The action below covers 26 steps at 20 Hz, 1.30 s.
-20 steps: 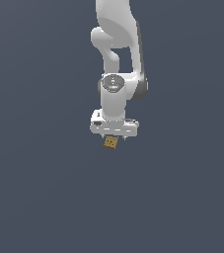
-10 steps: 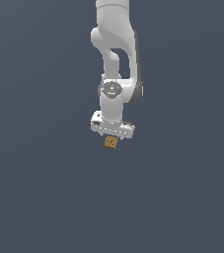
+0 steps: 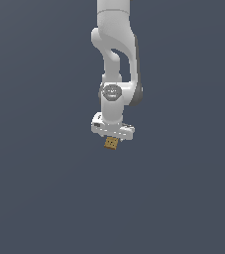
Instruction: Pick up the object and move it to a goal position.
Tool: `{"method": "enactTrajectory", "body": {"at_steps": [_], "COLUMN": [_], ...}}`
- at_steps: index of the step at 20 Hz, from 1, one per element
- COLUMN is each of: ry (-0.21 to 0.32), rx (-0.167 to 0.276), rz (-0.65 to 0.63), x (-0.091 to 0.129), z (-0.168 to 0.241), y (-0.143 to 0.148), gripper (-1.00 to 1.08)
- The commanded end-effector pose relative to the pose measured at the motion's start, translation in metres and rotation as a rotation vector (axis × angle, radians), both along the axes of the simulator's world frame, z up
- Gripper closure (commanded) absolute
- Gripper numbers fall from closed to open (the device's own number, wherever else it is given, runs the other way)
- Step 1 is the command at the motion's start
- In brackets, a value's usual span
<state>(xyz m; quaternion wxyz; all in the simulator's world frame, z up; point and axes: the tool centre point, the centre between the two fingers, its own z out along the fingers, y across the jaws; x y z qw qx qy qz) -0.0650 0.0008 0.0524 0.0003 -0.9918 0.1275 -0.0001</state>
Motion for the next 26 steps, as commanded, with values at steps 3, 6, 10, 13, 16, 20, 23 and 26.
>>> {"method": "enactTrajectory", "body": {"at_steps": [3,6,10,13,16,20,23,26], "ry": [0.001,0.000,0.000,0.000,0.000,0.000,0.000,0.000], "rx": [0.000,0.000,-0.001,-0.001,-0.001,-0.001,0.000,0.000], "rz": [-0.002,-0.003,-0.003,-0.004,-0.004,-0.004,-0.003,-0.003], "x": [-0.001,-0.002,-0.001,-0.001,-0.001,-0.001,-0.001,0.000], "z": [-0.020,-0.032,-0.041,-0.042,-0.042,-0.042,-0.041,-0.041], "y": [0.000,0.000,0.000,0.000,0.000,0.000,0.000,-0.001], "gripper": [-0.92,-0.92,-0.92,1.08,1.08,1.08,1.08,1.08]}}
